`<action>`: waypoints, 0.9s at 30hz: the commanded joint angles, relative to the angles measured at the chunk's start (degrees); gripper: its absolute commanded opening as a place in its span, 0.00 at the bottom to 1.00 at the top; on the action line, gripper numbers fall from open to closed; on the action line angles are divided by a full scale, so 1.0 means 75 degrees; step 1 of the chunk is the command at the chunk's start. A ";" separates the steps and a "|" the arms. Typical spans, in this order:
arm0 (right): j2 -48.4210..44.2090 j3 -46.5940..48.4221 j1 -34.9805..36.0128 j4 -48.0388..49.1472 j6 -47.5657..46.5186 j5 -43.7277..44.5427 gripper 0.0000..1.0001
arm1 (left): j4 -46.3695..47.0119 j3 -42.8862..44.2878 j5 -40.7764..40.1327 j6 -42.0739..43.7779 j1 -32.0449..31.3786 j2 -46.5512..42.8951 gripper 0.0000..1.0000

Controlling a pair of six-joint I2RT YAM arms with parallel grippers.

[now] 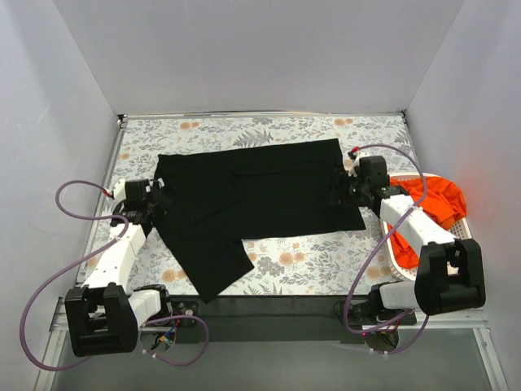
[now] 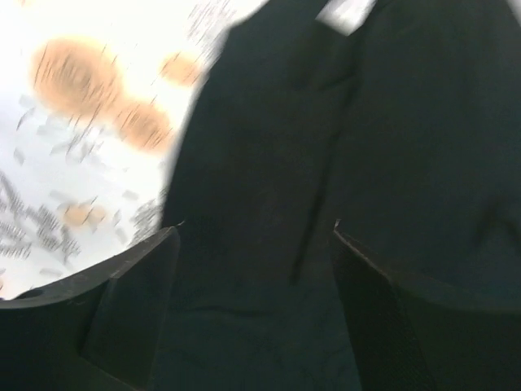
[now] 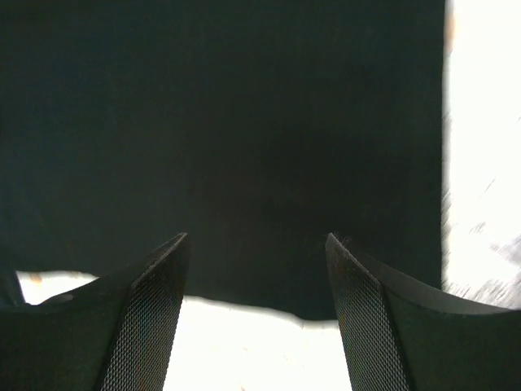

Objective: Fold and stack the t-shirts
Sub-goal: Fold the tshirt

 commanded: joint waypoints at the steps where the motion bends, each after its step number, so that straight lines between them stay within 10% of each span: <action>1: -0.0757 -0.0648 0.0289 -0.0061 -0.0006 0.0279 0.62 | -0.0263 -0.0616 0.0019 -0.0424 0.0043 -0.0463 0.67; 12: -0.1473 -0.1680 0.0430 -0.0084 -0.0123 0.0478 0.61 | -0.0801 -0.0583 0.0172 -0.0132 -0.0156 0.0731 0.47; 27: -0.1496 -0.1739 0.0442 -0.0143 -0.0181 0.0643 0.61 | -0.1786 -0.0396 -0.0896 -0.0694 -0.0742 0.0743 0.47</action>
